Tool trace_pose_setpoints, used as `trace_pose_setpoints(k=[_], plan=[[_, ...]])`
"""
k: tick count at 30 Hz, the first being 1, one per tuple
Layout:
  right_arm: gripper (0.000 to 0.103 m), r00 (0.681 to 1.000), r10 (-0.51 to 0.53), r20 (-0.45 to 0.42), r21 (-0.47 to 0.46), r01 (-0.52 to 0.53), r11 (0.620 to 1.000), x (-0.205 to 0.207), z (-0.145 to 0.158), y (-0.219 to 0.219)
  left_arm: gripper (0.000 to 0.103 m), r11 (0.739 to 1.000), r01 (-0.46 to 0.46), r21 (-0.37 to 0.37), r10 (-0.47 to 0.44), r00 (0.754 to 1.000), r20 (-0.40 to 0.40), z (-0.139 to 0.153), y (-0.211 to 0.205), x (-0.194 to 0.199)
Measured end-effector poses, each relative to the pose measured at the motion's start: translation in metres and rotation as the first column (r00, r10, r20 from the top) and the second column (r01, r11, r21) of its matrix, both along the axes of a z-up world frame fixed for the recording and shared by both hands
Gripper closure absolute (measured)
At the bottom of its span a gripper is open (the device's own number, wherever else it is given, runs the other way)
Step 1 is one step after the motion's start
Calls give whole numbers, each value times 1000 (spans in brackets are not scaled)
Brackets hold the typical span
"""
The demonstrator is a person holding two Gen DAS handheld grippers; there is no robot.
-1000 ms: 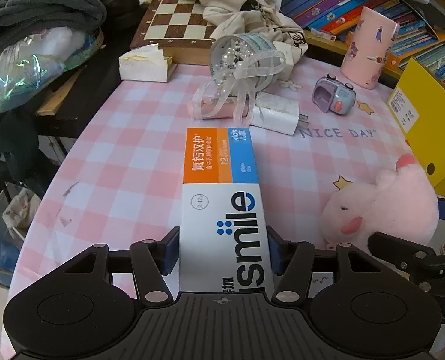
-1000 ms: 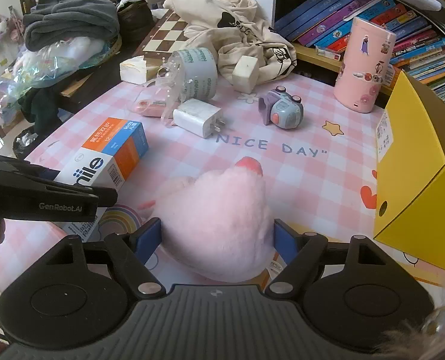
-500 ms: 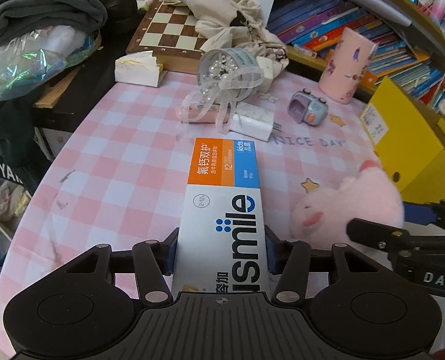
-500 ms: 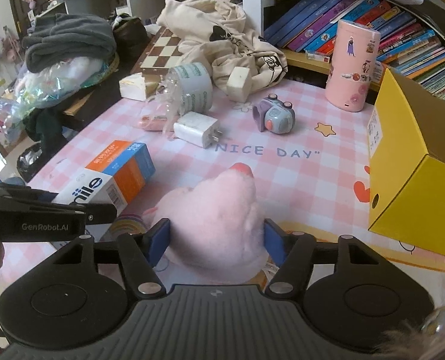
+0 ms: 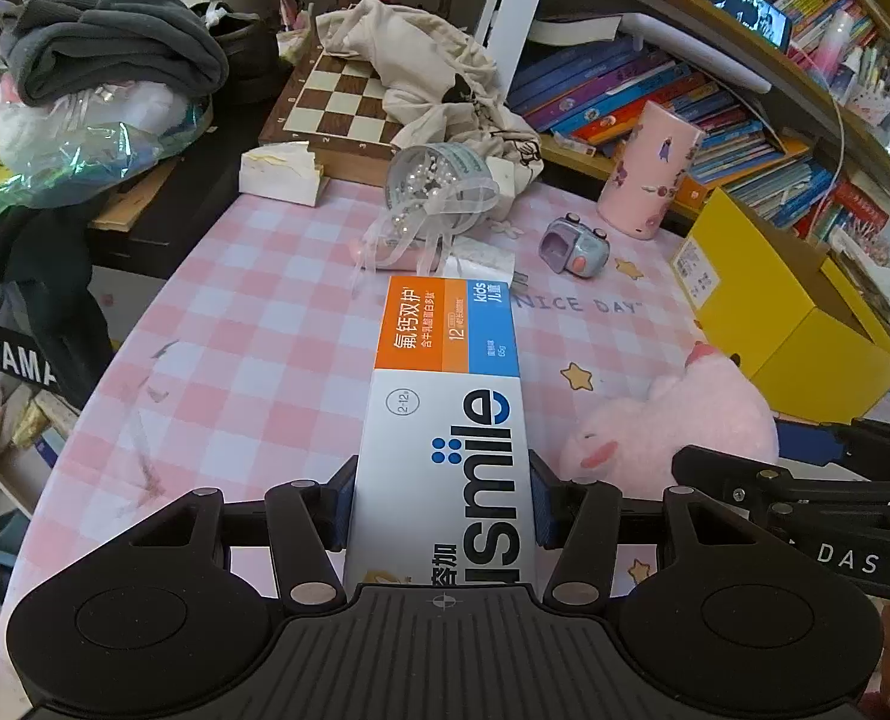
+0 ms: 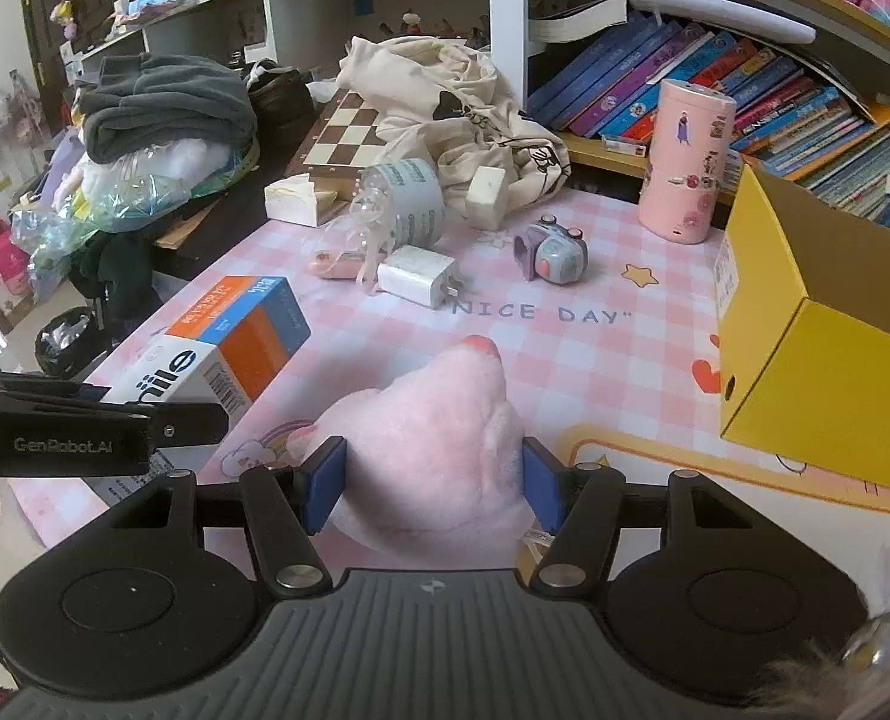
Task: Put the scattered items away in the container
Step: 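Lift the usmile box and pink plush and carry both toward the yellow box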
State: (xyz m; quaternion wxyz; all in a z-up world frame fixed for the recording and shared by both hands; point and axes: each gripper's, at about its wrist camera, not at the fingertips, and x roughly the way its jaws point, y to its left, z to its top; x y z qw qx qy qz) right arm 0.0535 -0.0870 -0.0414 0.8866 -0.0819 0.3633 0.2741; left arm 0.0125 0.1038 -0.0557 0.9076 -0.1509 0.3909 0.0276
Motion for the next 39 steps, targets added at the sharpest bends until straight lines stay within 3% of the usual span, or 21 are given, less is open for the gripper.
trace_pose_setpoints(k=[13, 15, 17, 22, 25, 27, 28, 29, 39], plan=[[44, 997, -65, 35, -40, 66, 997, -26, 7, -13, 51, 997, 79, -21, -78, 996, 36, 4, -14, -9], [48, 996, -86, 35, -40, 87, 995, -29, 7, -19, 51, 995, 98, -24, -97, 995, 35, 3, -18, -9], [63, 994, -106, 36, -40, 107, 993, -31, 6, -25, 51, 993, 115, -25, -114, 993, 34, 3, -23, -9], [67, 988, -152, 15, -44, 153, 987, -32, 2, -38, 51, 989, 146, -20, -145, 989, 28, 1, -32, -10], [63, 985, -173, -2, -40, 173, 984, -30, -4, -43, 51, 989, 146, -18, -145, 989, 23, 0, -33, -10], [49, 984, -175, -33, -34, 174, 984, -28, -8, -45, 51, 990, 140, -13, -140, 990, 29, 2, -33, -11], [34, 984, -171, -57, -32, 169, 985, -27, -10, -45, 51, 990, 138, -11, -138, 990, 33, 3, -33, -11], [29, 984, -164, -74, -33, 162, 986, -26, -12, -44, 51, 991, 137, -8, -137, 990, 37, 4, -33, -12], [32, 987, -116, -108, -94, 106, 990, -22, -25, -32, 51, 992, 127, 0, -127, 992, 23, 2, -33, -12]])
